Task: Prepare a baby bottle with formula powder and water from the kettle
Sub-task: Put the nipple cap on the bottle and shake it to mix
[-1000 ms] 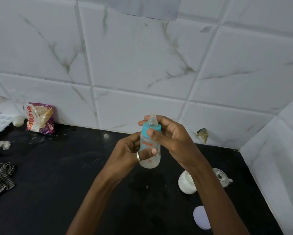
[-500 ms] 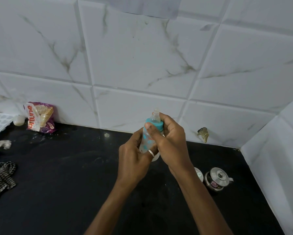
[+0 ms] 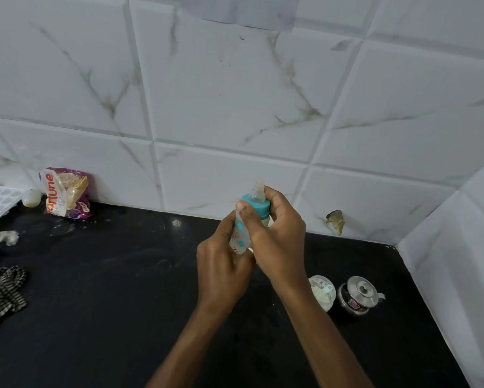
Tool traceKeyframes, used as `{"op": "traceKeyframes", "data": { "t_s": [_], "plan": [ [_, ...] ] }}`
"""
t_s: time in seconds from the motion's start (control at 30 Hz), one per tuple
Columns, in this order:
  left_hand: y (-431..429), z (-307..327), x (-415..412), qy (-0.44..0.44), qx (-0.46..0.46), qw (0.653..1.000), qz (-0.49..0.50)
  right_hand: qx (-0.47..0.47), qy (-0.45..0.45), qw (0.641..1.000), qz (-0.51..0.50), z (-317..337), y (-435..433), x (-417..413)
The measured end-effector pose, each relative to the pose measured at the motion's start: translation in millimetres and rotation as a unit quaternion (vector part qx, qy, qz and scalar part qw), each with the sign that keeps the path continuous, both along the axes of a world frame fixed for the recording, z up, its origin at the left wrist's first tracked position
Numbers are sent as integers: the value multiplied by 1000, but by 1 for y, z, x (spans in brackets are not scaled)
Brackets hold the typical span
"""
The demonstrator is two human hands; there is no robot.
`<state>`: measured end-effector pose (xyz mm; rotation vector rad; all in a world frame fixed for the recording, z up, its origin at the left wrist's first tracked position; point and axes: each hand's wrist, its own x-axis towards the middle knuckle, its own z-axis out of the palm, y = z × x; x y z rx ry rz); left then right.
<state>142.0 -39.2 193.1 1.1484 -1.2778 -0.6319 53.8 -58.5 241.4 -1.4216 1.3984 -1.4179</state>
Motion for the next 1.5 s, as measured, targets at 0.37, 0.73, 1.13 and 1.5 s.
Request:
{"op": "traceKeyframes", "data": {
  "t_s": [0.37, 0.73, 1.13, 1.5],
  "plan": [
    [6, 5, -6, -15, -7, 1000, 24, -15, 34, 997, -60, -5, 3, 8],
    [-6, 3, 7, -61, 26, 997, 33, 22, 69, 997, 28, 0, -7, -10],
    [-5, -3, 9, -68, 7, 998, 16, 72, 70, 986, 130, -5, 4, -36],
    [17, -21, 10, -11, -17, 999, -31, 152, 78, 979, 114, -35, 28, -29]
  ]
}}
